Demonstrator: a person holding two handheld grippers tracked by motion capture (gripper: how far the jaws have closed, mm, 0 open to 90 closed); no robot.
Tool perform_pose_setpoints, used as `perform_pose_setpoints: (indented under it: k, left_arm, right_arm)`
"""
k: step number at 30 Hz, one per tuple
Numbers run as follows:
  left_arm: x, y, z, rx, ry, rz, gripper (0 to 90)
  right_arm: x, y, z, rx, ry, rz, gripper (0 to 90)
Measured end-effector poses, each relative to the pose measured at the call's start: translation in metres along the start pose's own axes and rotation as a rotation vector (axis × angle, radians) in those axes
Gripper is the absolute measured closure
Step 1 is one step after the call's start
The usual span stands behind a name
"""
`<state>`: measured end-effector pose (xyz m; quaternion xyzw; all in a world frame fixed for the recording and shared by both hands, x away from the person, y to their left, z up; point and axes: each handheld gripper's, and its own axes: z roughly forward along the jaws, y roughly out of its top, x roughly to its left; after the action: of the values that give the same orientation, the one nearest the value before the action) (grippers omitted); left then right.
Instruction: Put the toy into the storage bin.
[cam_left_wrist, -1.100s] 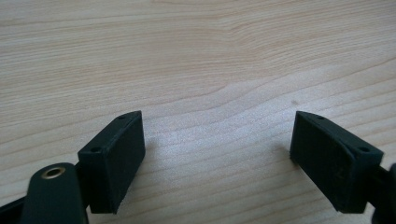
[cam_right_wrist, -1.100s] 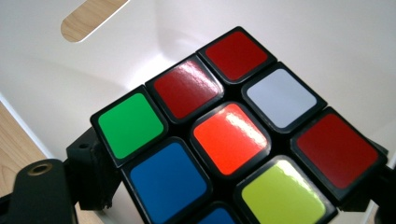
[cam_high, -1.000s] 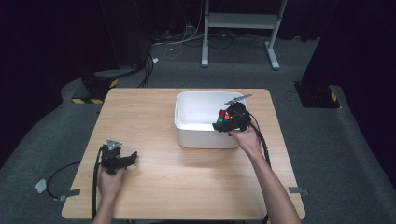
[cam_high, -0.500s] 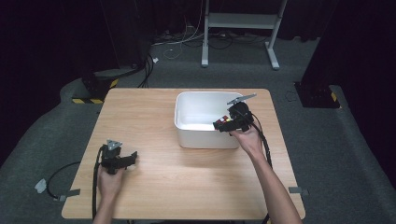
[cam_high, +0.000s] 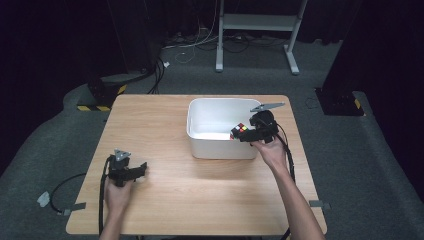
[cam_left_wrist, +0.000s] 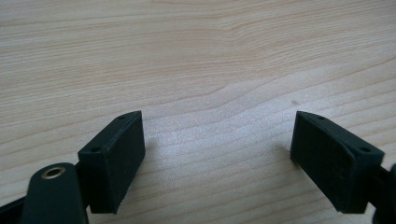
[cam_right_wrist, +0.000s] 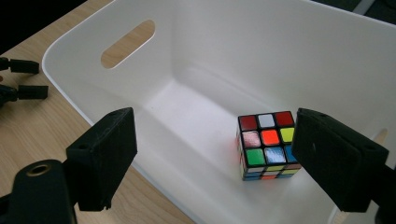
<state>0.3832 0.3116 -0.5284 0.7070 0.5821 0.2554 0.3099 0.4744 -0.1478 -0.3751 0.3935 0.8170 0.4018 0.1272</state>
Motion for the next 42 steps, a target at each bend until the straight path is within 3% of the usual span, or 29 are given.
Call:
perform_pose_setpoints:
  k: [29, 42]
  left_arm:
    - [0.000, 0.000, 0.000, 0.000, 0.002, 0.000, 17.9]
    - [0.000, 0.000, 0.000, 0.000, 0.003, 0.001, 17.9]
  right_arm:
    - [0.004, -0.008, -0.029, -0.105, -0.003, -0.005, 20.5]
    - [0.001, -0.016, -0.045, -0.147, 0.007, 0.015, 21.5]
